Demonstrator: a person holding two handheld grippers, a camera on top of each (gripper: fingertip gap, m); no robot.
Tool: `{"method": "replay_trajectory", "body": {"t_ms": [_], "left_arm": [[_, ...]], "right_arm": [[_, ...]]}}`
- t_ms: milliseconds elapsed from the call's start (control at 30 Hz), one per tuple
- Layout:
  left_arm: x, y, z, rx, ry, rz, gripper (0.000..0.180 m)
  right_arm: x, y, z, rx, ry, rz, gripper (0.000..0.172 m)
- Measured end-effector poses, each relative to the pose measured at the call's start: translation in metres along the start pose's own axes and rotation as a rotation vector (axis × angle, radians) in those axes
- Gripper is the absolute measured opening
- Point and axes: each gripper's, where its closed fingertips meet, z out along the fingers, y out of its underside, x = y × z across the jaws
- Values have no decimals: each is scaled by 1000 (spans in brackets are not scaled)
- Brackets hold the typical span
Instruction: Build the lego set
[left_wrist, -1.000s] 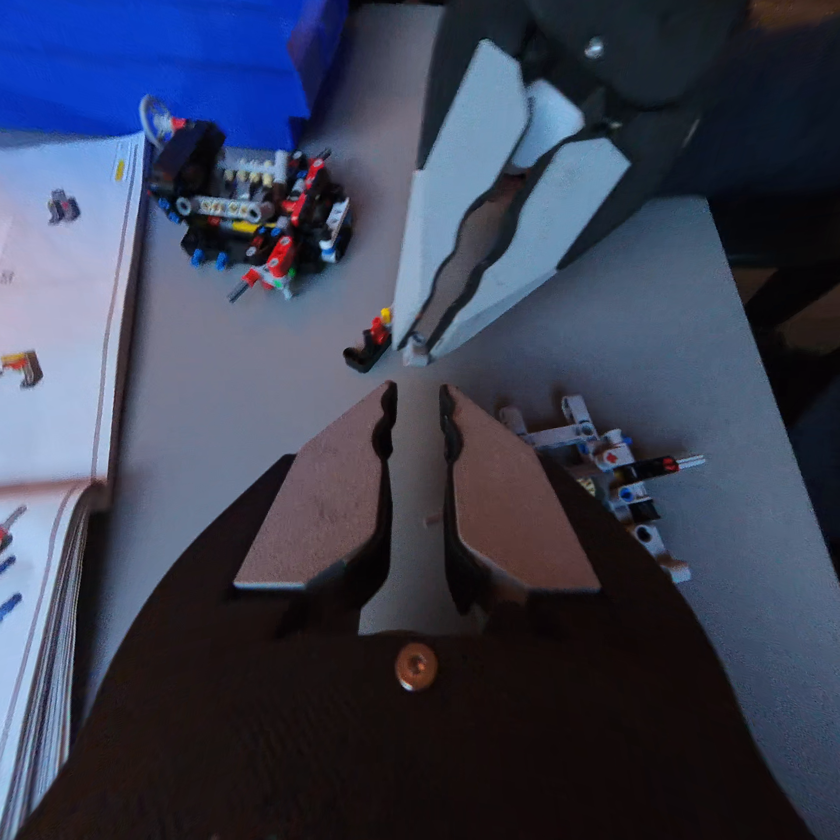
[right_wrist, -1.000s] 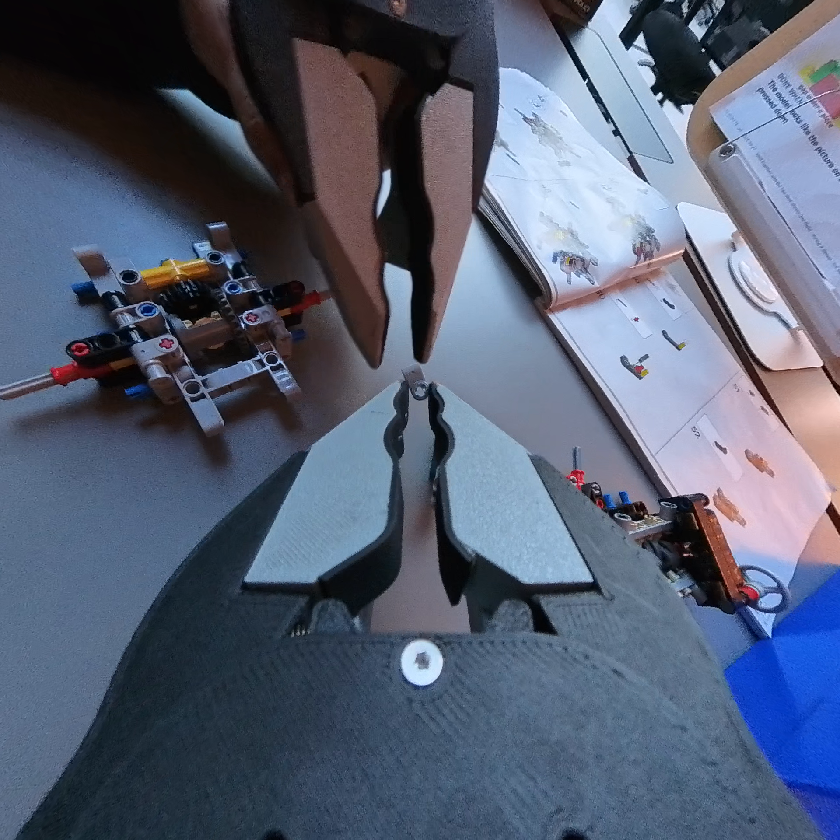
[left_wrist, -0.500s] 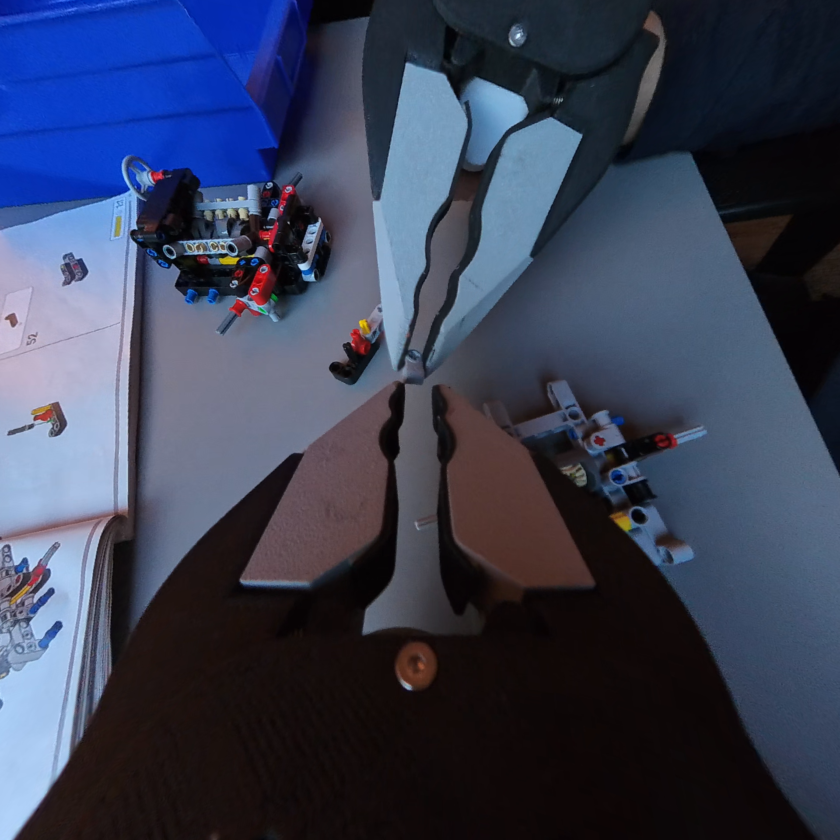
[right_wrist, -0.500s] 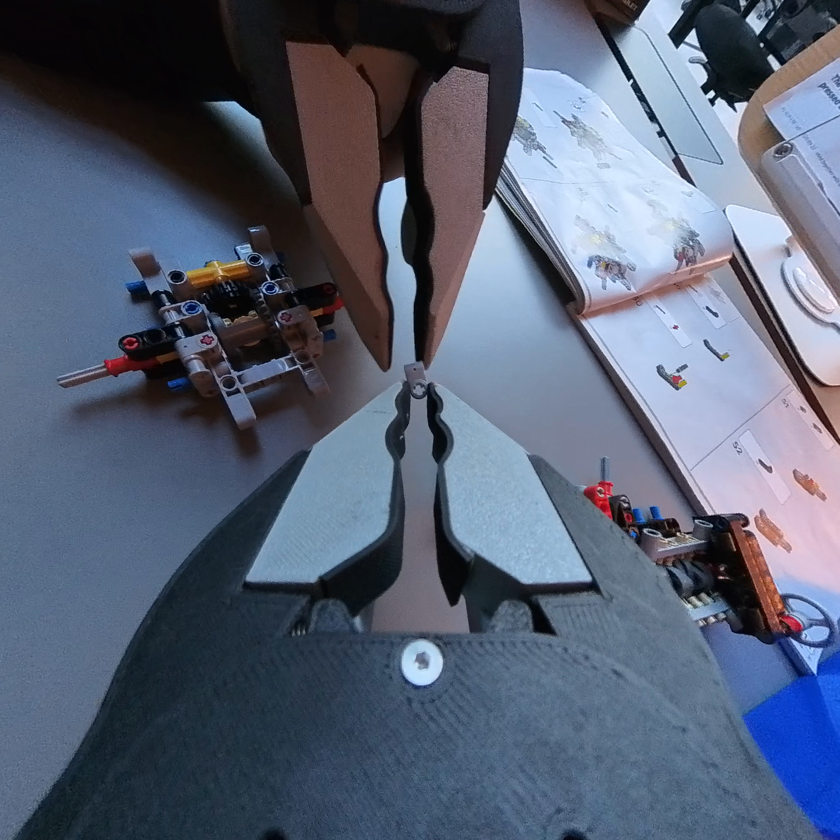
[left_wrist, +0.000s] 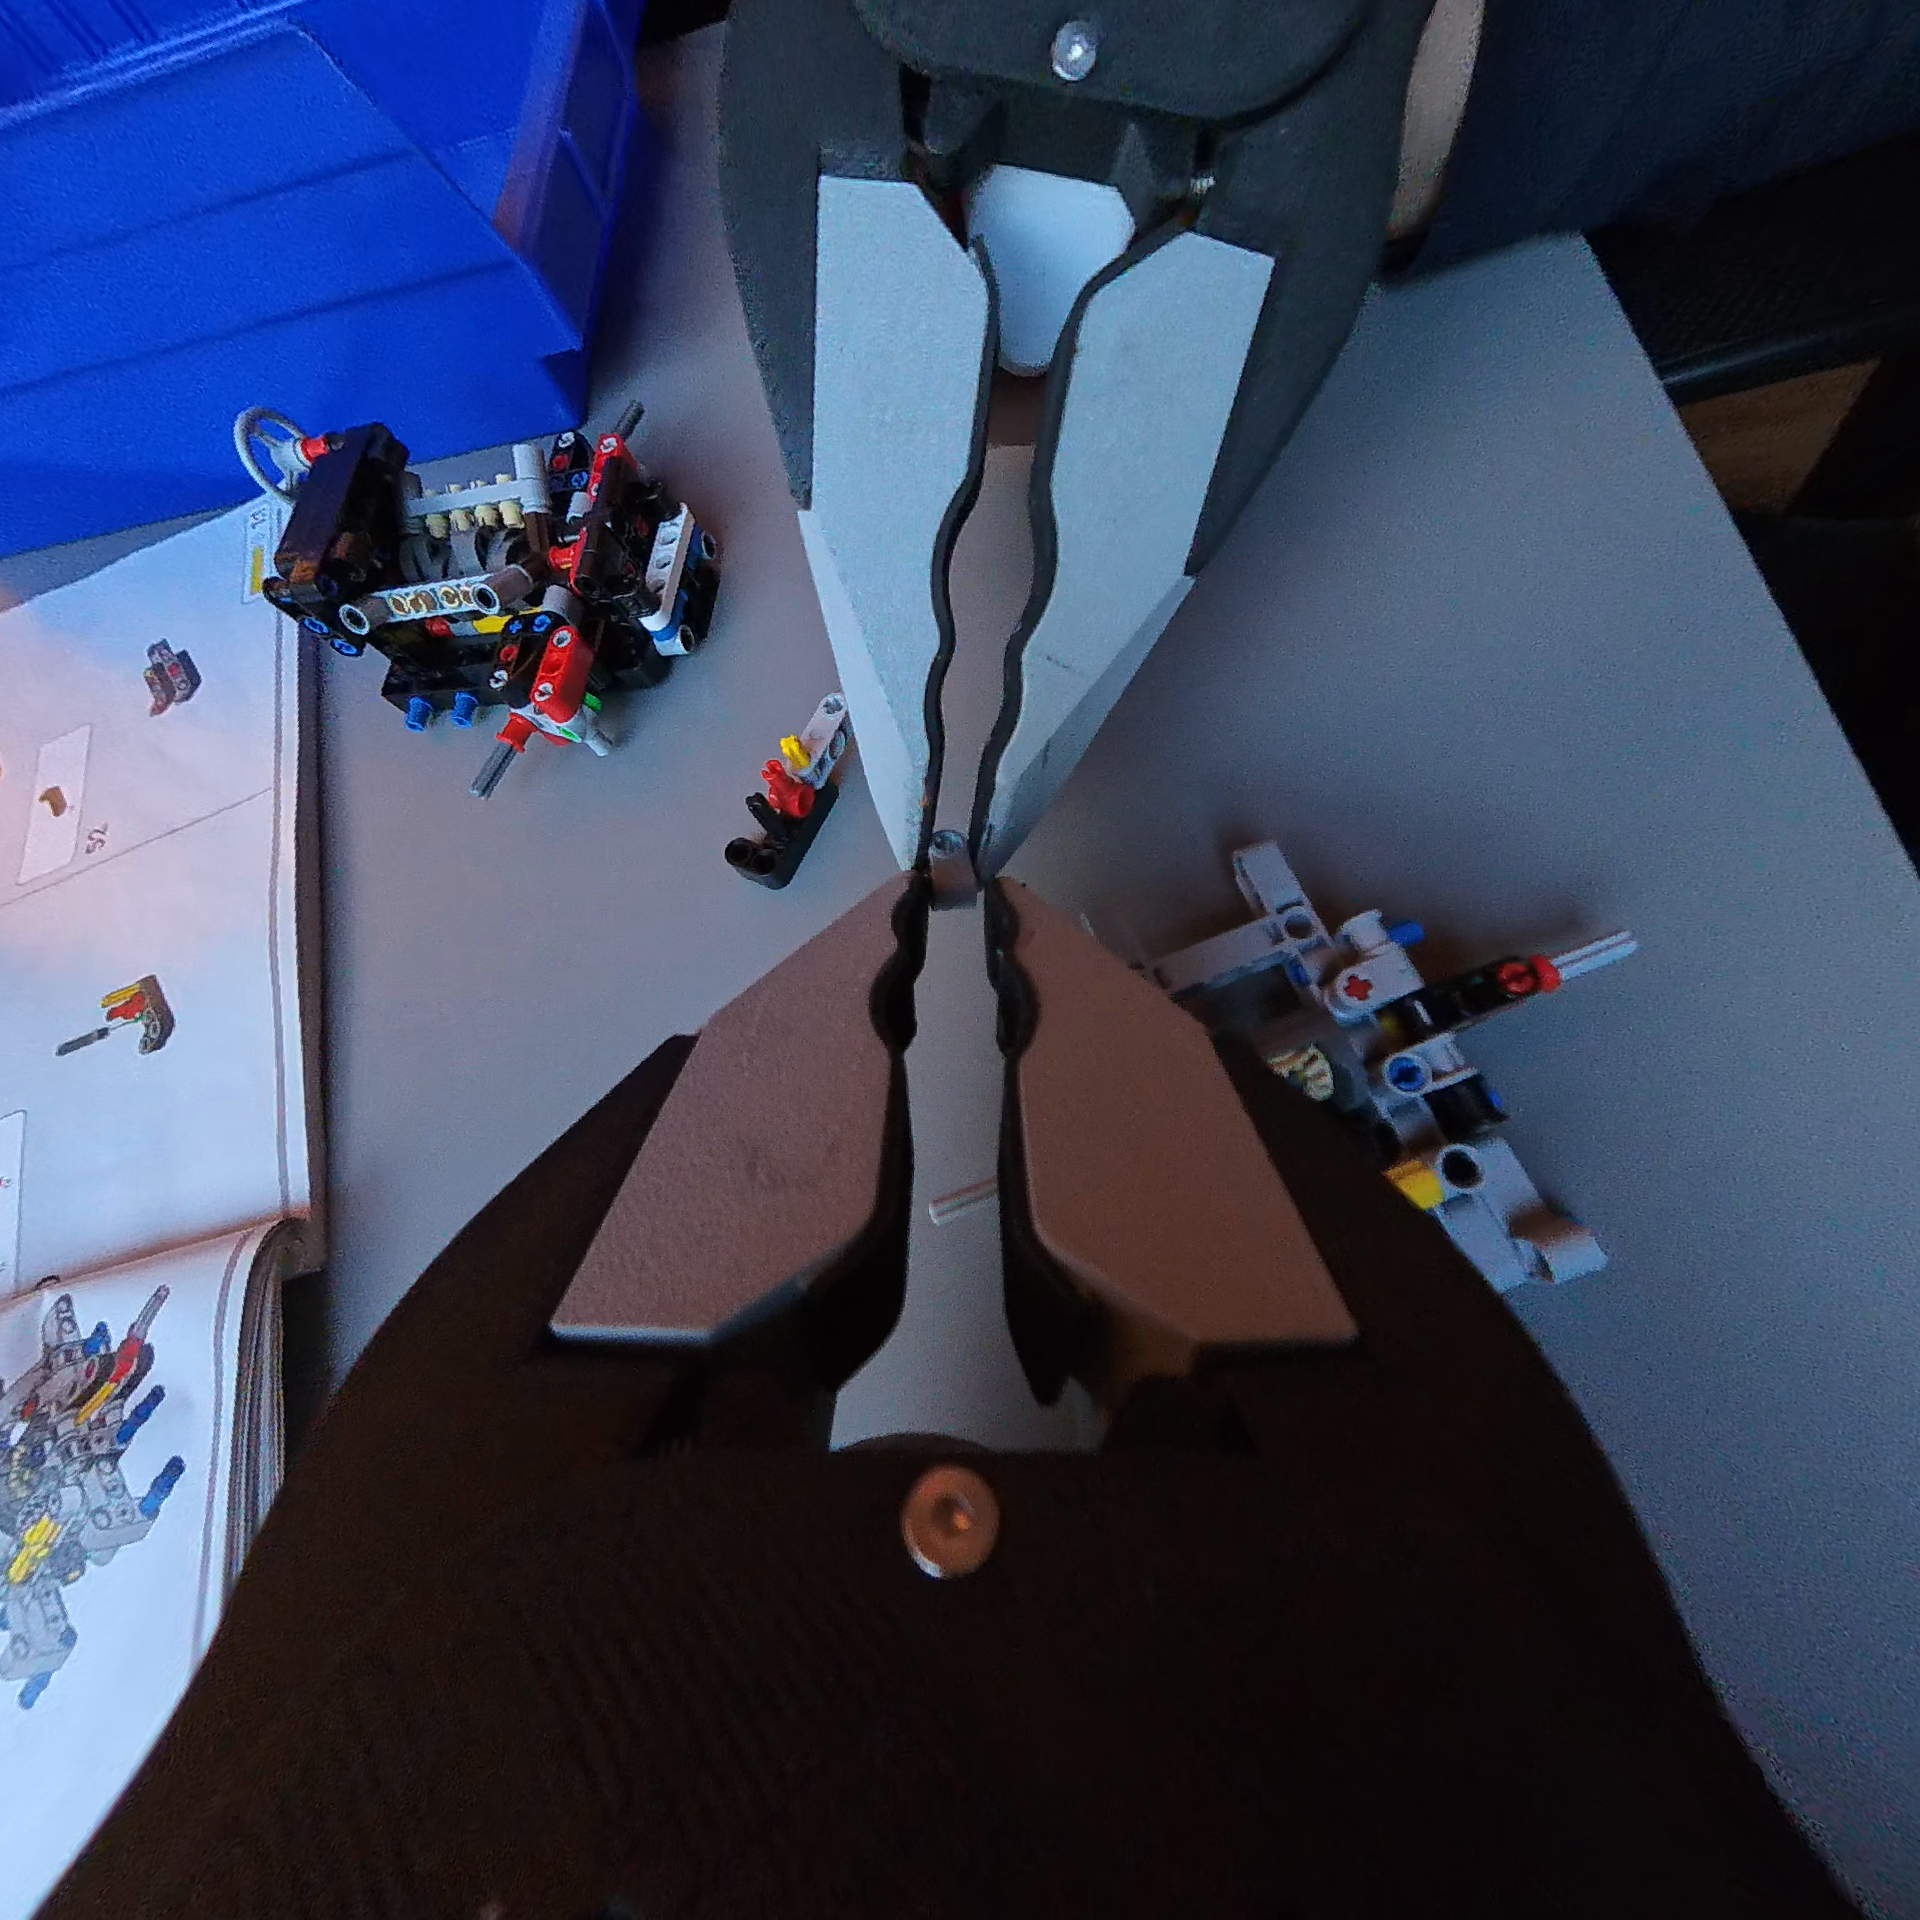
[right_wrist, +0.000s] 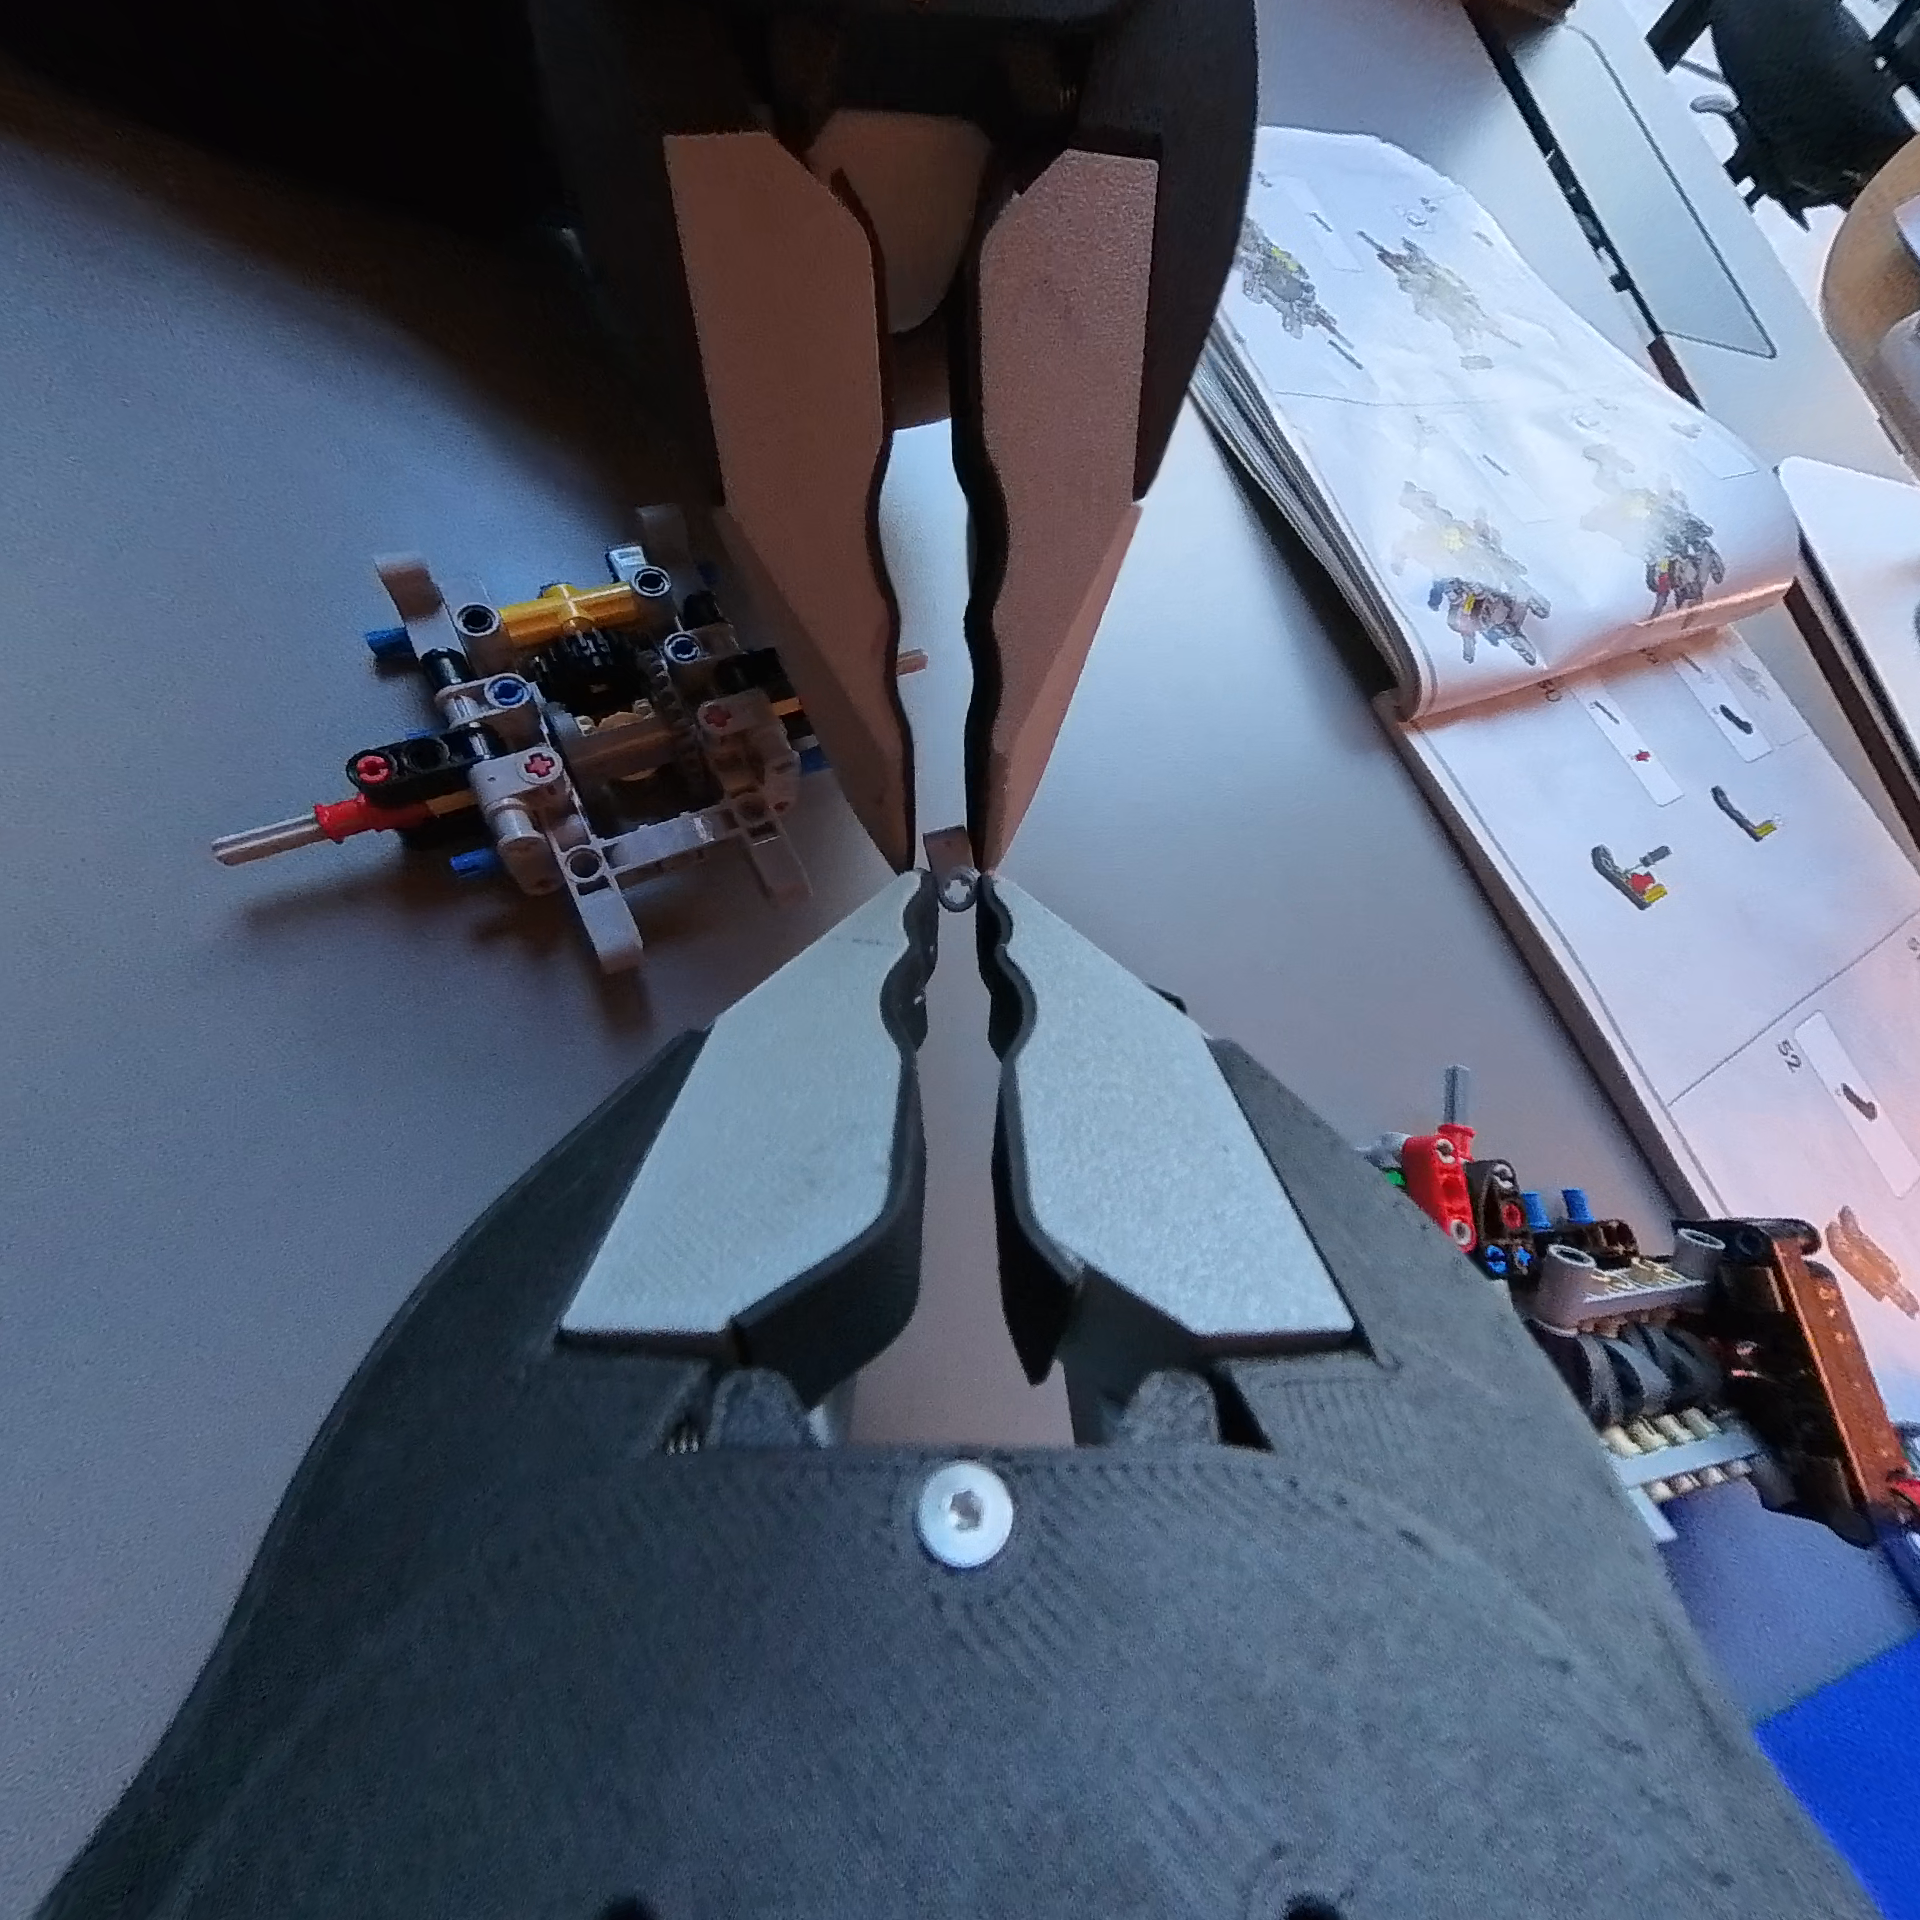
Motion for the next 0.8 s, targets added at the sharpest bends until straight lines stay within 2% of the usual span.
{"method": "replay_trajectory", "body": {"t_ms": [467, 600, 667, 800], "left_arm": [[1, -5, -3, 38, 19, -39, 6], [0, -4, -3, 31, 18, -45, 12], [1, -4, -4, 27, 8, -6, 6], [2, -2, -3, 16, 13, -11, 6]], "right_arm": [[-1, 0, 1, -3, -4, 1, 4], [-1, -3, -1, 21, -17, 22, 4], [-1, -2, -1, 24, -26, 24, 4], [-2, -1, 1, 10, -19, 5, 4]]}}
